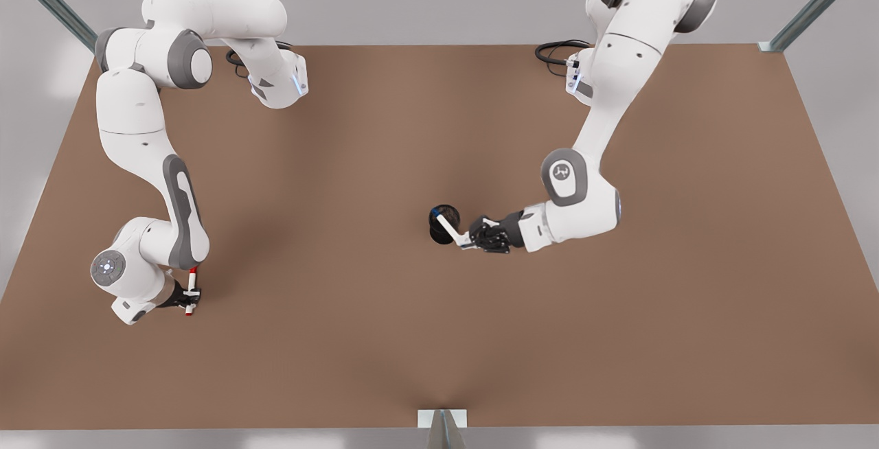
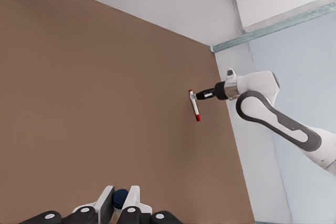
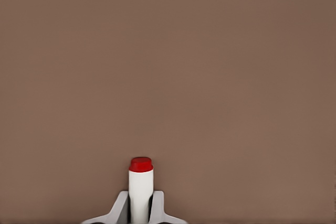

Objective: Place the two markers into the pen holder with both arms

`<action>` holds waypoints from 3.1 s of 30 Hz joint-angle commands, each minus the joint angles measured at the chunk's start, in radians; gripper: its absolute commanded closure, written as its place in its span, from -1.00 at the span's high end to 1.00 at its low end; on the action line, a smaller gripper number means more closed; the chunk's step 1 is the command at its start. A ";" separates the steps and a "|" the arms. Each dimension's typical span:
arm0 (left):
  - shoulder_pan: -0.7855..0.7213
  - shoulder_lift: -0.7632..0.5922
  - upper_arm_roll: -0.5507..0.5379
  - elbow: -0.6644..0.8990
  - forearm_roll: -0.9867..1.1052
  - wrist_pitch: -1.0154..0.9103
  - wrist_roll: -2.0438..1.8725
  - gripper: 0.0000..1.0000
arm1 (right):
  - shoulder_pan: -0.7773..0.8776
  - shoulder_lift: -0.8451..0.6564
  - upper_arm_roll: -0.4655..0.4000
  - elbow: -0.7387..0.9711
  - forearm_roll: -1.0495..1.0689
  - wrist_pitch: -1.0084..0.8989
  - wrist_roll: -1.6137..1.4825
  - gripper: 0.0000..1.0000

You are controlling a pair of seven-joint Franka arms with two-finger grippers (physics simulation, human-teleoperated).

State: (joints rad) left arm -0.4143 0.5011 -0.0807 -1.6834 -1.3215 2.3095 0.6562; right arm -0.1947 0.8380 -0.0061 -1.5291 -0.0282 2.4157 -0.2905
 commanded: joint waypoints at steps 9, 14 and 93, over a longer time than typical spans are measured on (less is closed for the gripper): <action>-0.041 -0.039 -0.001 -0.118 -0.088 0.031 1.295 -0.57 | 0.026 -0.177 0.051 0.017 -0.001 -0.130 -0.007 -0.44; -0.084 -0.035 0.001 -0.116 -0.090 0.107 1.396 -0.57 | 0.023 -0.332 0.124 0.023 0.004 -0.267 0.005 -0.44; 0.413 -0.223 0.064 0.291 1.366 -0.769 -0.632 1.00 | 0.396 -0.275 0.604 -0.213 -0.389 0.390 0.844 1.00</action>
State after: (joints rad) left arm -0.0015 0.2786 -0.0168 -1.3933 0.0439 1.5400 0.1130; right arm 0.2006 0.5631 0.5988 -1.7421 -0.4039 2.7877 0.4727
